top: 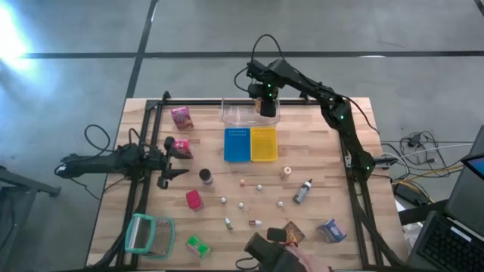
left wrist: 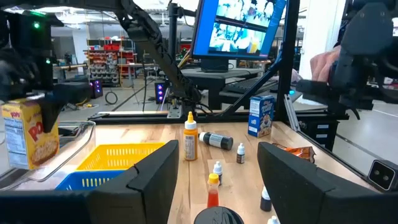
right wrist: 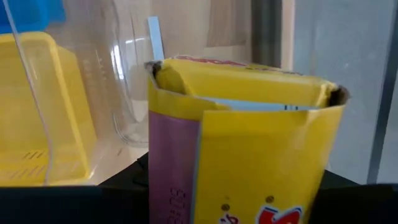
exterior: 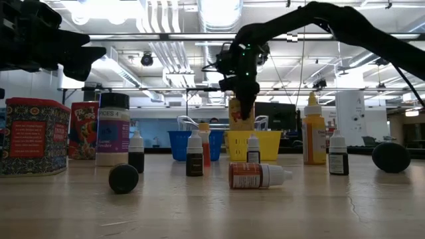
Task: Pick & Place Kitchen Items
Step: Put the yellow cereal box into the transparent bin
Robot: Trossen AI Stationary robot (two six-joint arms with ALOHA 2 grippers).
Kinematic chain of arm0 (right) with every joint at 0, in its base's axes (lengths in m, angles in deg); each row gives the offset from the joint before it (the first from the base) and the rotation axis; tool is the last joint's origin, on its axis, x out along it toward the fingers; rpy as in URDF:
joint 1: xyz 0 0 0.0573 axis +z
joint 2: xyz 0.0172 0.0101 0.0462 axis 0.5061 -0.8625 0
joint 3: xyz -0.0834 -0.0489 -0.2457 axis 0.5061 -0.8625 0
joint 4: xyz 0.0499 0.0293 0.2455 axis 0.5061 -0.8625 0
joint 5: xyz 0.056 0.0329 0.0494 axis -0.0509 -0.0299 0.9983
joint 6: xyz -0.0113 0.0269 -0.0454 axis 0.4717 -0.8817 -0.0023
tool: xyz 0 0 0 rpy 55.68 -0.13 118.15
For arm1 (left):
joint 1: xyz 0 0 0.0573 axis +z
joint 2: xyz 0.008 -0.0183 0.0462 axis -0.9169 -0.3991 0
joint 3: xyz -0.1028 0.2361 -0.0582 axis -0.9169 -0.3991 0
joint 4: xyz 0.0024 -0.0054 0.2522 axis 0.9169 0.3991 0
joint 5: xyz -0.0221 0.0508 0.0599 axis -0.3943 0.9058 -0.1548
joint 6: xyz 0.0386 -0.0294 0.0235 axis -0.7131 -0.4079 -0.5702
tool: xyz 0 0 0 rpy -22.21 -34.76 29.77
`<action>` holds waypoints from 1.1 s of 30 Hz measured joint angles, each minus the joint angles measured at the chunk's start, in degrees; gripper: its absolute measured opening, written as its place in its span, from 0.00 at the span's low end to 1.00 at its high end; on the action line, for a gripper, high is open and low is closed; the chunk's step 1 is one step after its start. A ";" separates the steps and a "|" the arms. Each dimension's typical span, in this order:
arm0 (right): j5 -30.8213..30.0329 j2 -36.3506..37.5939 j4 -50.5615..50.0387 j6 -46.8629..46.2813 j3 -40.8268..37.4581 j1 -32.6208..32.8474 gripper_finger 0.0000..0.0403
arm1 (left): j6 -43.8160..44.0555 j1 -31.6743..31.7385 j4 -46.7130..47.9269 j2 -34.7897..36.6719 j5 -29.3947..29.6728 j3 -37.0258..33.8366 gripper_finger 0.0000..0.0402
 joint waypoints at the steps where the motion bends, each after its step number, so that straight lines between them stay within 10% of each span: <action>1: 0.00 -0.33 0.18 0.37 0.00 -0.02 0.43 | 0.02 -0.01 0.00 0.00 -0.01 0.00 0.56; 11: 0.05 -3.48 1.46 2.90 -0.43 -0.28 0.38 | 0.00 0.01 -0.01 0.00 0.01 0.00 0.56; 33: -4.34 -2.54 3.70 4.11 -1.87 -0.40 0.59 | 0.01 0.00 0.01 0.00 0.01 0.00 0.56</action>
